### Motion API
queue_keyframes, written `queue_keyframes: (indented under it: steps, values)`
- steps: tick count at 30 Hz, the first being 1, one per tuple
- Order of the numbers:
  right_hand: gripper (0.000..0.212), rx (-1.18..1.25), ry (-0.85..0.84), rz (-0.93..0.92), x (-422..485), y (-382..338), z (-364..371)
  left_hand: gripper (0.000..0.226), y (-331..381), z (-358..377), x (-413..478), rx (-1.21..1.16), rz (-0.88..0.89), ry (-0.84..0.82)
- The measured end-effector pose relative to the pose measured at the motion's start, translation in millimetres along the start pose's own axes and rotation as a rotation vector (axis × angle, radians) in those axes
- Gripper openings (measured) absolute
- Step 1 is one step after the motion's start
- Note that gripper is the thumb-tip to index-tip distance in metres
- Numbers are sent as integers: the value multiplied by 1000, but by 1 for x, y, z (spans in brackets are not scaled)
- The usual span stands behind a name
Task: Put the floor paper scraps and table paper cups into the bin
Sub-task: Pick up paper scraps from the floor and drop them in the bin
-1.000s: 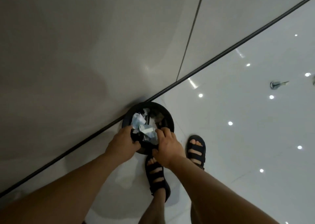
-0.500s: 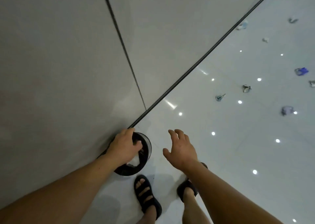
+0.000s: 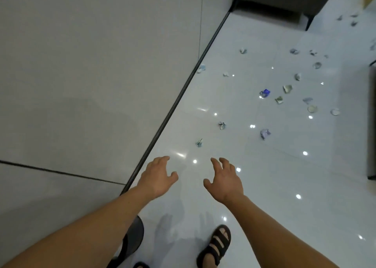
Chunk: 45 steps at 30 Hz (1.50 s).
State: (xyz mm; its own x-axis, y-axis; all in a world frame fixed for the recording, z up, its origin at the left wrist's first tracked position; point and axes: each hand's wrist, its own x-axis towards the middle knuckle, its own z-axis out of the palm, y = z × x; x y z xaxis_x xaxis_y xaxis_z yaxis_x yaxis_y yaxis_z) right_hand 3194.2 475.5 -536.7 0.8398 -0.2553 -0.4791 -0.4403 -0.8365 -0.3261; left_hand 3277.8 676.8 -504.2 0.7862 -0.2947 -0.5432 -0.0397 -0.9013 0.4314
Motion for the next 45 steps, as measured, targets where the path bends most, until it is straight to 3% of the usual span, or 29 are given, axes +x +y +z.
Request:
queue_keyframes:
  steps: [7, 14, 22, 32, 38, 45]
  values:
    - [76, 20, 11, 65, 30, 76, -75, 66, 97, 7, 40, 29, 37, -103]
    - [77, -16, -77, 80, 101, 88, -95, 66, 111, 3, 118, -17, -43, -153]
    - [74, -38, -141, 147, 247, 98, -105, 65, 118, -4, 261, -25, -87, -246]
    - [73, -96, -302, 124, 415, 155, -30, 65, 96, 57, 407, -57, -265, -345]
    - [71, -163, -349, 48, 536, 207, 46, 66, 82, 134, 508, -143, -323, -282]
    - [56, -264, -189, 11, 657, 266, 137, 64, 55, 238, 616, -156, -308, -230]
